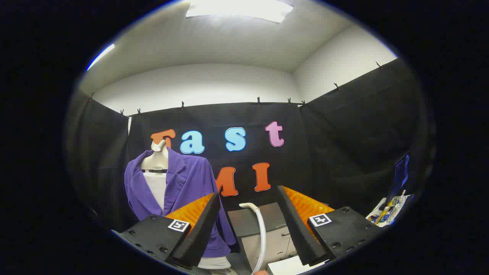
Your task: Iron the clothes twice with a garment steamer, once on the left side and once on the right side.
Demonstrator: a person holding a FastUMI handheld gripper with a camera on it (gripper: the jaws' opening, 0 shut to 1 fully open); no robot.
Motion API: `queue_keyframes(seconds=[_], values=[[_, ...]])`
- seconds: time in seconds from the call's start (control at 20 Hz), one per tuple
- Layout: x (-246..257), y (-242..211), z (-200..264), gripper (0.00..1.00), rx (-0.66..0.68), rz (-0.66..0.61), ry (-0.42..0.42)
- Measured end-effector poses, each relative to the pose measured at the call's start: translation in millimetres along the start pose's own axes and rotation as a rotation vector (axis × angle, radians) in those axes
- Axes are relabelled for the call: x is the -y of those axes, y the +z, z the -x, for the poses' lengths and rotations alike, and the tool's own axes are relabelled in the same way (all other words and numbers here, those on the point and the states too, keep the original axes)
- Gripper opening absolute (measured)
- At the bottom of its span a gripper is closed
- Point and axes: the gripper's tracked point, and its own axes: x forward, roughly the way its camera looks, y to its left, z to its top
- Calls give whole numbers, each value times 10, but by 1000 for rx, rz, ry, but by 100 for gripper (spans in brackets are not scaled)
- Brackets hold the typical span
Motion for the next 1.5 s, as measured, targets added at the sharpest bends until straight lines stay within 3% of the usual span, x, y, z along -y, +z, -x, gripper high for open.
queue_keyframes(seconds=[0.7, 1.5], values=[[-231, -10, -63, 98, -11, 32, 24], [-344, -194, -221, 98, -60, 40, -9]])
